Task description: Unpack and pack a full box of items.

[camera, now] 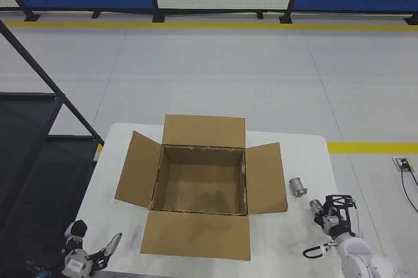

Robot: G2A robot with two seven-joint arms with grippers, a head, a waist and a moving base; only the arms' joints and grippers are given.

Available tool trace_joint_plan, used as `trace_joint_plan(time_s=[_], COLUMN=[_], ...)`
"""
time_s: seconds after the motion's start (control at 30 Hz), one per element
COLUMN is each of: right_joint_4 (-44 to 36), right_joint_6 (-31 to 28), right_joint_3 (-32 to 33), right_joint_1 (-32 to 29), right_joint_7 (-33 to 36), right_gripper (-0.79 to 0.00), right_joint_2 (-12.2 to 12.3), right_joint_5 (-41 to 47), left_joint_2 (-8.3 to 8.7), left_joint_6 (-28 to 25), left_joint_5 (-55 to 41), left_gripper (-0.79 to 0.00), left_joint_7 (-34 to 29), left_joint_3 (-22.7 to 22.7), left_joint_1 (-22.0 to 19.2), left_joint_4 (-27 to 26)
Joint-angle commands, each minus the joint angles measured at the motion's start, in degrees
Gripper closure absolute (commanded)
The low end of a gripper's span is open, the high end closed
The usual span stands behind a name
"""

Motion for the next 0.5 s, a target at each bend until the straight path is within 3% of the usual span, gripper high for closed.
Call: trace_joint_plan(time_s=[0.0, 0.2, 0.47], right_joint_4=[-2.7, -11.7, -13.3], right_joint_6=[0.3, 2.0, 3.8], right_joint_3=[0.0, -0.5, -0.2], right_joint_1=[-0.8, -2.6, -2.7], right_joint_7=[2.9, 13.1, 12.8], right_gripper=[0.000, 0.000, 0.000], right_joint_2=[0.2, 0.6, 0.5], right_joint_5=[-1.9, -7.0, -6.1], left_joint_2=[0.00, 0.00, 0.00], left_joint_6=[0.0, 0.0, 0.0], left_joint_5=[0.0, 0.0, 0.0], left_gripper=[-0.785, -0.785, -0.785], left_joint_7=[0.0, 0.0, 0.0], left_joint_3=[0.0, 0.0, 0.0], left_joint_1=[0.0, 0.0, 0.0], left_joint_4=[0.0, 0.0, 0.0])
